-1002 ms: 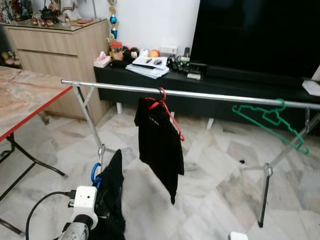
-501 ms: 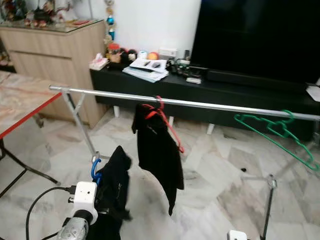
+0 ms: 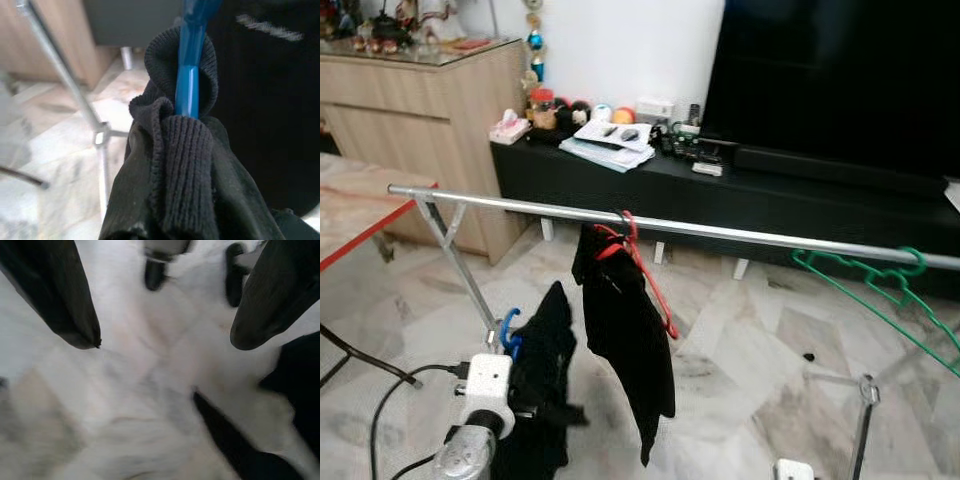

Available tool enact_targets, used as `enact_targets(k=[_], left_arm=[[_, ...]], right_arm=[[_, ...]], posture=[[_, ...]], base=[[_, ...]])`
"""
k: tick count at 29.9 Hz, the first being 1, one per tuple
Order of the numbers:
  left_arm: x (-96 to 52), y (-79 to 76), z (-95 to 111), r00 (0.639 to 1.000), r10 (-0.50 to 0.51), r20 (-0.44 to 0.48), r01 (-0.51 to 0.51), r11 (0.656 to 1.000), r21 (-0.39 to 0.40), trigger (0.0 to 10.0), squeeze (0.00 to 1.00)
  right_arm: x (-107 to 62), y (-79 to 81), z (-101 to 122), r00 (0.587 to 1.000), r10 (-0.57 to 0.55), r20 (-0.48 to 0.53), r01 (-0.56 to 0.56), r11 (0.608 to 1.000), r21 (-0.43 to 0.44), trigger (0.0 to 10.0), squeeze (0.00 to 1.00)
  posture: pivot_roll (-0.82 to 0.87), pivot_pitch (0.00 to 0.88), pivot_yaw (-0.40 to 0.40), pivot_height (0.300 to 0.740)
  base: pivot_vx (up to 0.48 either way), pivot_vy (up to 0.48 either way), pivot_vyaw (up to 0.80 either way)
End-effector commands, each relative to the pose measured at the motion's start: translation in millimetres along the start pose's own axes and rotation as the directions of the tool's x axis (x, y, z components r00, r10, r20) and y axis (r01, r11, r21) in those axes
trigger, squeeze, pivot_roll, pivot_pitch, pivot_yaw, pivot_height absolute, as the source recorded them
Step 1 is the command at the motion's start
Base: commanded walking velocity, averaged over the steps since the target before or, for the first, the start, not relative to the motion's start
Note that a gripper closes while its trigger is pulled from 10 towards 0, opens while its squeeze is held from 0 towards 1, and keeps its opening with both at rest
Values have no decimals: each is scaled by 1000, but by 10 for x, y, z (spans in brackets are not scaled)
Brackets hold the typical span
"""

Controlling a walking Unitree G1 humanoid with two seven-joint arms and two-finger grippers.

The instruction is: Hang hanger

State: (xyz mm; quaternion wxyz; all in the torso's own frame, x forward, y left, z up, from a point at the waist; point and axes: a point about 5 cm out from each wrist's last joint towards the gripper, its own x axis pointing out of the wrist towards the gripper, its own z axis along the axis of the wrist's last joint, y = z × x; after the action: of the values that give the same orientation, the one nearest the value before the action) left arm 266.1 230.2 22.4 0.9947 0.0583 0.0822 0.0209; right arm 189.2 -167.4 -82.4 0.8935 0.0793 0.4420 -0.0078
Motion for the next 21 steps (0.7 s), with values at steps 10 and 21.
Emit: enact_targets(k=[10,21], left_arm=[[157,4,230,998,-2,67,1,1000,8,10000,0],[298,40,408,996,-29,79,23,997,75,10000,0]], right_arm=[[-23,-114,-22,1000,-26,-7,26,1000,-4,10000,0],[-20,-110,-8,1000,-26,-4,26,1000,-2,10000,0]], posture=[[145,0,-36,740],[140,0,-35,740]], base=[[333,0,0],[150,0,0]])
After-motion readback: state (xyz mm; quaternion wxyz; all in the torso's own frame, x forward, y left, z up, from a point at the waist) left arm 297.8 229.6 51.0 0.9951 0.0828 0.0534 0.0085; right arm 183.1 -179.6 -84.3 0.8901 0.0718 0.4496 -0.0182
